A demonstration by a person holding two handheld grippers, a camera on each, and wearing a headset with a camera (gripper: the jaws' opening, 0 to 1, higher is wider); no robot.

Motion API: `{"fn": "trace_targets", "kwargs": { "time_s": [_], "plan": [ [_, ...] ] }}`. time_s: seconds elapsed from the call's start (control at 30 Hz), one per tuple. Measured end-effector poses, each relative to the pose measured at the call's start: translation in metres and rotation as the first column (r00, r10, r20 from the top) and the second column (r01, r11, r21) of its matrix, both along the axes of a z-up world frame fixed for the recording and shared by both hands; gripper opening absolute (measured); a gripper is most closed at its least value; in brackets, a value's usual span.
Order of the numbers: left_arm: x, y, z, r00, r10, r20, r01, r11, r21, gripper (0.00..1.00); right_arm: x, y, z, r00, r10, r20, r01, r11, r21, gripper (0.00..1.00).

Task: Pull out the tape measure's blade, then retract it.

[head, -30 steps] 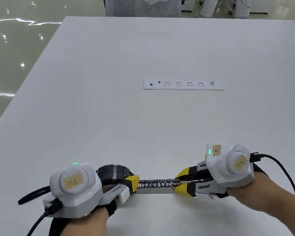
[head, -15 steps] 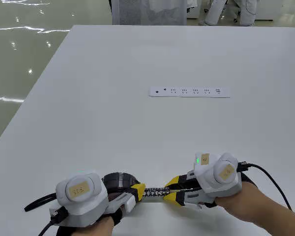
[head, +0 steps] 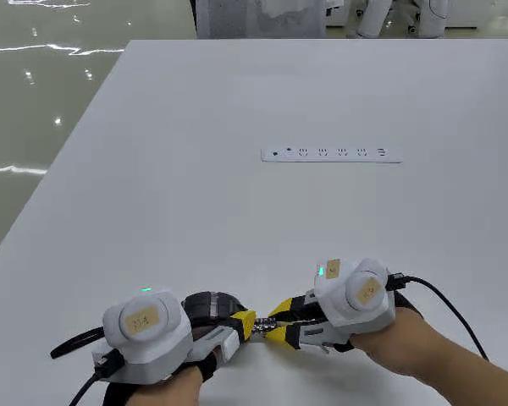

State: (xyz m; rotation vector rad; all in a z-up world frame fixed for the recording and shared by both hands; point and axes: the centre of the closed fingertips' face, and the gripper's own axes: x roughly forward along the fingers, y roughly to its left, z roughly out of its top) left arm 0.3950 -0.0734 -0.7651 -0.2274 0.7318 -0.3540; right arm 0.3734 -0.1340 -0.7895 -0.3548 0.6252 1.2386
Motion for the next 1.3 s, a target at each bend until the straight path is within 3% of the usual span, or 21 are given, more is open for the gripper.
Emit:
{"fn": "trace_targets", "kwargs": {
  "time_s": [0.43,0.93,1.07,1.3],
  "plan": [
    [0.000,0.000,0.000,1.000,0.001,0.004,-0.001,1.000,-0.001,0.59,0.001,0.017,0.000,1.000,0.016,-0.001,-0.016,1.000,0.008,0.12],
    [0.000,-0.001,0.001,1.000,-0.009,0.016,0.009,1.000,0.009,0.61,-0.001,0.016,-0.001,1.000,0.001,0.008,-0.001,1.000,-0.007,0.14],
    [-0.001,0.000,0.003,1.000,-0.017,0.020,0.017,1.000,-0.010,0.61,-0.001,0.014,-0.002,1.000,-0.021,-0.001,0.021,1.000,-0.008,0.22],
    [-0.003,-0.001,0.004,0.999,-0.033,0.023,0.033,0.999,0.000,0.60,-0.002,0.012,0.002,1.000,-0.028,0.003,0.028,1.000,-0.002,0.22]
  ]
}}
